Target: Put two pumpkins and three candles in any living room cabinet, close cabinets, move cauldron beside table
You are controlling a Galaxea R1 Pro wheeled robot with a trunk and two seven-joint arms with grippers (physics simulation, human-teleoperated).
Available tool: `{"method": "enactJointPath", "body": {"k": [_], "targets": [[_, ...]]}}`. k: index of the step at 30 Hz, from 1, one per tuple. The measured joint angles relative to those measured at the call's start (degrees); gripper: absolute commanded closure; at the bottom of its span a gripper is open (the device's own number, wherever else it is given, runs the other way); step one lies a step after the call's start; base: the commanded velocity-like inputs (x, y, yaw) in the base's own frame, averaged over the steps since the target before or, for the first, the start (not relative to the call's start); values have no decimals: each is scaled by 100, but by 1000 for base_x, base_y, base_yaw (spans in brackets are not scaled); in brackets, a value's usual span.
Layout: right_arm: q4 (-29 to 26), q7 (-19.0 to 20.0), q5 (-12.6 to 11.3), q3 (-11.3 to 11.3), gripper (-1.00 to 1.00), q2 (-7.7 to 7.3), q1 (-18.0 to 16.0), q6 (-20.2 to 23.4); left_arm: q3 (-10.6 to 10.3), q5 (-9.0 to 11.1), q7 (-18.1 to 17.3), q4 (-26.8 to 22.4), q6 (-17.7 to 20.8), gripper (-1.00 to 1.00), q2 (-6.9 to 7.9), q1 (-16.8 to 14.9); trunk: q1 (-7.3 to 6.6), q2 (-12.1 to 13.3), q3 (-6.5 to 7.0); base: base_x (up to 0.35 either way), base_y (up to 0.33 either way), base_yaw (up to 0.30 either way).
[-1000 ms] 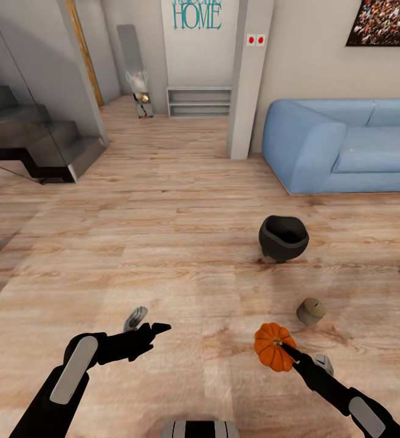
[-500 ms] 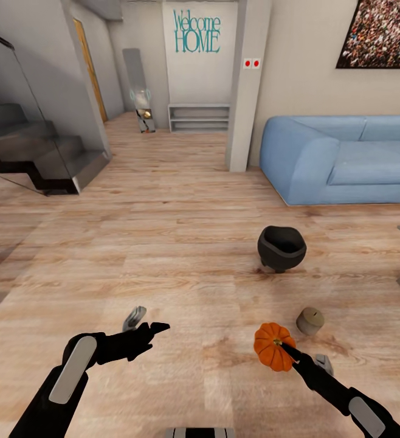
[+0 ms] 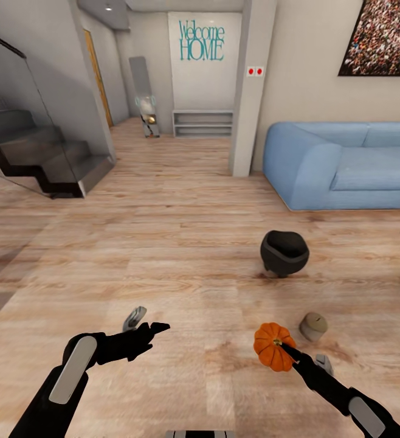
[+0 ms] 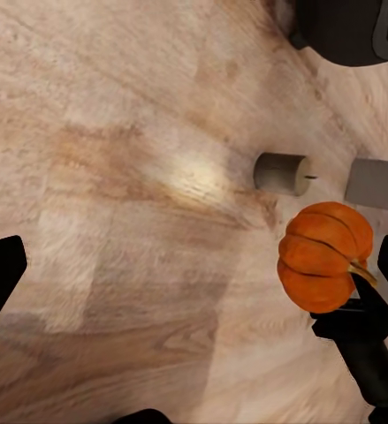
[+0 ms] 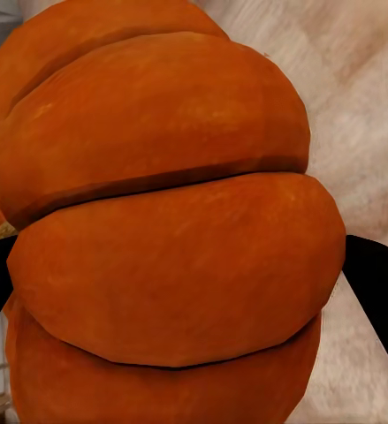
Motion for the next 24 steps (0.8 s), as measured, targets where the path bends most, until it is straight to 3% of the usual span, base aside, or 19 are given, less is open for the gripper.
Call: {"method": "enactJointPath", "body": {"k": [8, 24], "targets": [[0, 0, 0, 0, 100, 0, 0, 0, 0, 0, -1, 1, -2, -100, 1, 0, 0, 0, 43, 0, 0, 231], [1, 5, 0, 3, 100, -4, 0, -1, -9, 3, 1, 1, -5, -100, -2, 0, -42, 22, 487, 0, 0, 237]]}}
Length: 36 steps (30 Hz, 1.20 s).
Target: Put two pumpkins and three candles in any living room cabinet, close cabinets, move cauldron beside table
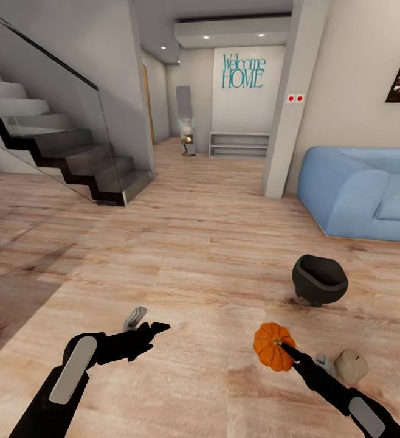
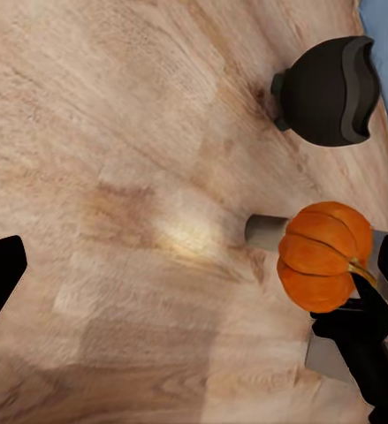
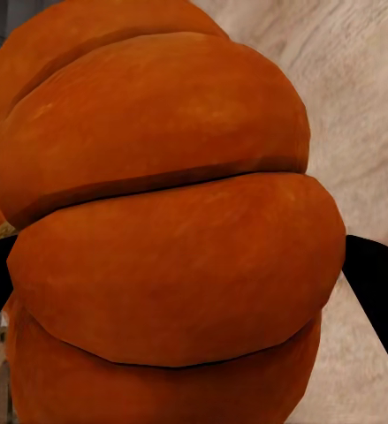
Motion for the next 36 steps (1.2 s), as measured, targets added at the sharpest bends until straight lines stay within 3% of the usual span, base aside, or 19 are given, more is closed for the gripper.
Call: {"method": "enactJointPath", "body": {"k": [6, 17, 24, 31, 34, 36], "targets": [[-3, -1, -13, -3, 100, 3, 1, 22, -1, -1, 0, 2, 1, -100, 1, -1, -131, 240, 126, 0, 0, 88], [-76, -16, 7, 25, 100, -1, 1, 103, 8, -4, 0, 2, -1, -100, 2, -1, -132, 241, 148, 0, 0, 116], [-477, -69, 102, 56, 100, 3, 1, 638, 9, -2, -3, 1, 6, -100, 8, -1, -132, 241, 150, 0, 0, 43], [-495, -585, 371, 71, 100, 0, 1, 778, 17, 2, -8, -6, 7, -100, 19, 0, -131, 241, 149, 0, 0, 239], [-494, -620, 425, 71, 100, -2, 0, 929, 111, -2, -9, -8, 7, -100, 53, 0, -175, 320, 175, 0, 0, 267], [-494, -622, 453, 78, 100, -3, 0, 965, 338, -6, -5, -8, 10, -100, 92, 0, -219, 400, 200, 0, 0, 246]]}}
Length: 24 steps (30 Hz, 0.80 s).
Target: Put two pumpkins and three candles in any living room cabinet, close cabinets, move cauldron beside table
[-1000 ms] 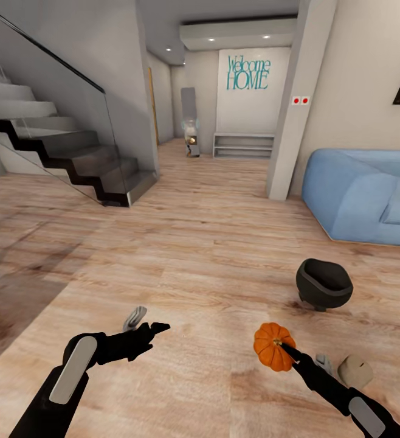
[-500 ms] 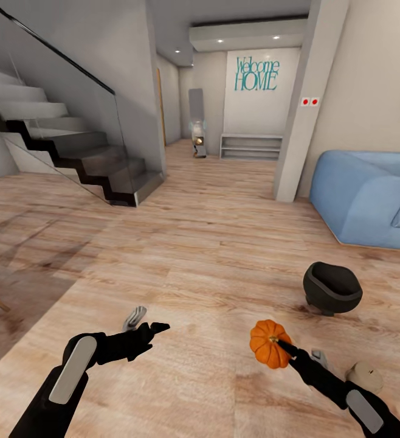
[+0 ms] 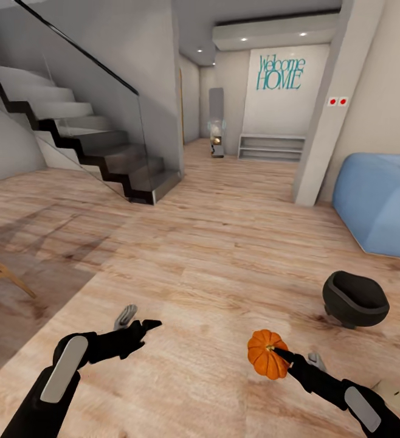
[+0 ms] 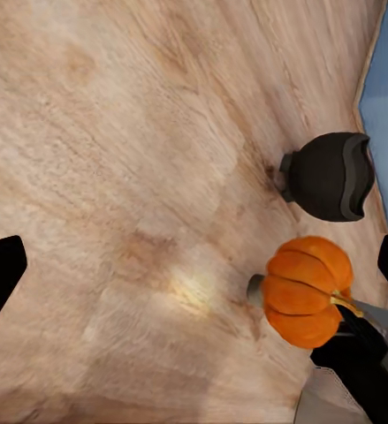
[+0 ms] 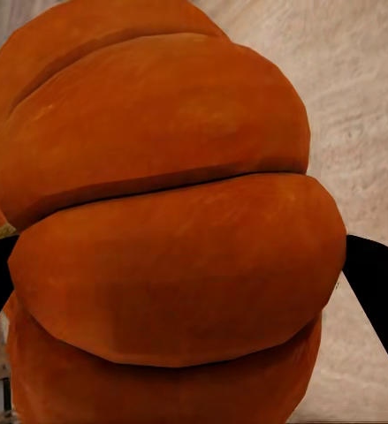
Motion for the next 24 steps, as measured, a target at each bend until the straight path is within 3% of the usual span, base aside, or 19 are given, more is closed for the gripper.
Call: {"method": "enactJointPath", "body": {"k": [3, 6, 9, 11, 15, 18, 24], "targets": [[-5, 0, 4, -1, 100, 0, -1, -7, 426, -3, 4, 5, 17, -100, 65, 0, -66, 120, 35, 0, 0, 226], [-14, 1, 7, 3, 100, 0, -1, -28, 589, 3, 4, 18, 20, -100, 226, 0, -132, 241, 69, 0, 0, 218], [-14, -12, 61, 7, 100, 0, 0, -40, 633, 11, 5, 23, 17, -100, 302, 1, -198, 361, 102, 0, 0, 215], [-10, -22, 227, 11, 100, 5, 0, -81, 644, 13, 5, 25, 15, -100, 324, 1, -242, 441, 124, 0, 0, 210], [-9, -6, 907, 2, 100, 39, -1, -437, 645, 8, 5, 26, 14, -100, 337, 1, -330, 602, 166, 0, 0, 198], [8, 13, 1197, -12, 100, 19, -2, -882, 646, 6, 5, 26, 14, -100, 332, 1, -395, 722, 197, 0, 0, 174], [35, 3, 1310, 2, 100, 29, -1, -1064, 609, 5, 5, 23, 14, -100, 322, 1, -527, 962, 268, 0, 0, 216]]}}
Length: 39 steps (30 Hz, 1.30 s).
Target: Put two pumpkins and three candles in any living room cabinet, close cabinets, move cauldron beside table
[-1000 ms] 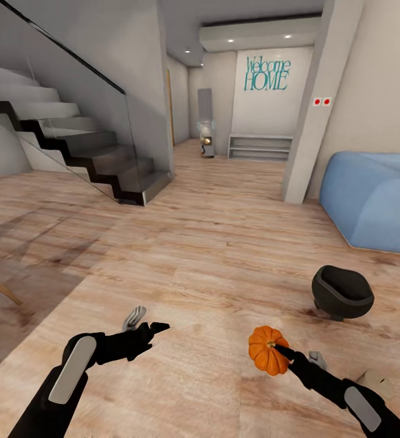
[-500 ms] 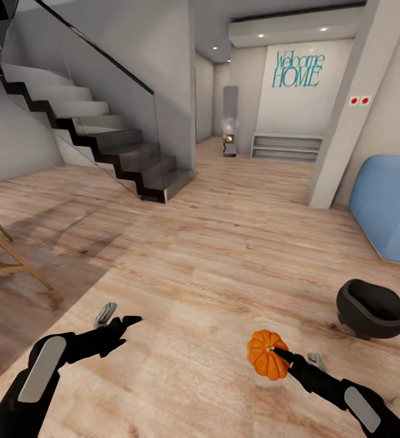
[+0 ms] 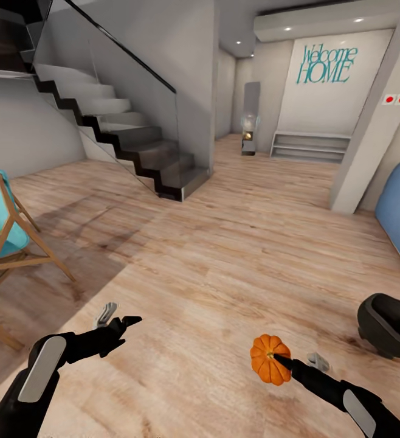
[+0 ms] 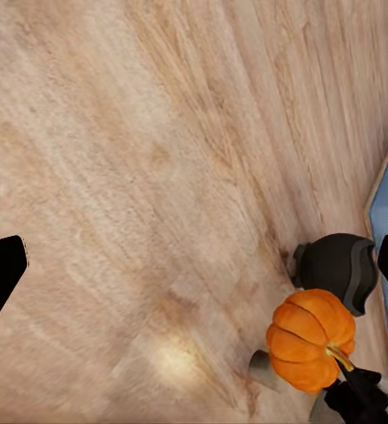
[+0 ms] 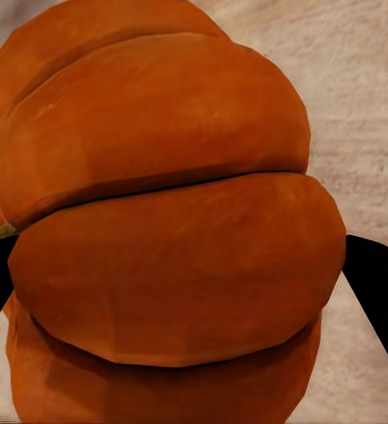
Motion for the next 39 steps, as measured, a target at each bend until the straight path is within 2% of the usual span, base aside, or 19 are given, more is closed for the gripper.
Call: {"method": "enactJointPath", "body": {"k": [3, 9, 13, 17, 20, 23, 39], "targets": [[14, 2, 22, -5, 100, 7, 6, -83, -21, 0, 0, -4, 0, -100, -10, 0, -66, 120, 46, 0, 0, 265], [33, -87, 20, -6, 100, 20, 15, -626, -25, -3, 0, -6, 0, -100, -34, 0, -67, 122, 33, 0, 0, 275], [47, -200, 34, 2, 100, 21, 18, -787, -25, -2, -7, -12, 0, -100, -48, 0, -66, 122, 24, 0, 0, 281], [63, -225, 115, 14, 100, 29, 18, -826, -20, -3, -9, -14, 0, -100, -54, 0, -66, 122, 16, 0, 0, 282], [75, -256, 350, 14, 100, 37, 19, -840, -12, -3, -9, -14, 0, -100, -60, 0, -66, 122, 10, 0, 0, 282], [79, -352, 483, 8, 100, 45, 19, -847, -4, -3, -9, -15, 0, -100, -59, 0, -66, 122, 4, 0, 0, 282], [79, -545, 540, 8, 100, 131, 18, -1045, 1, 3, -9, -10, 0, -100, -59, 0, -67, 122, -20, 26, 0, 283]]}}
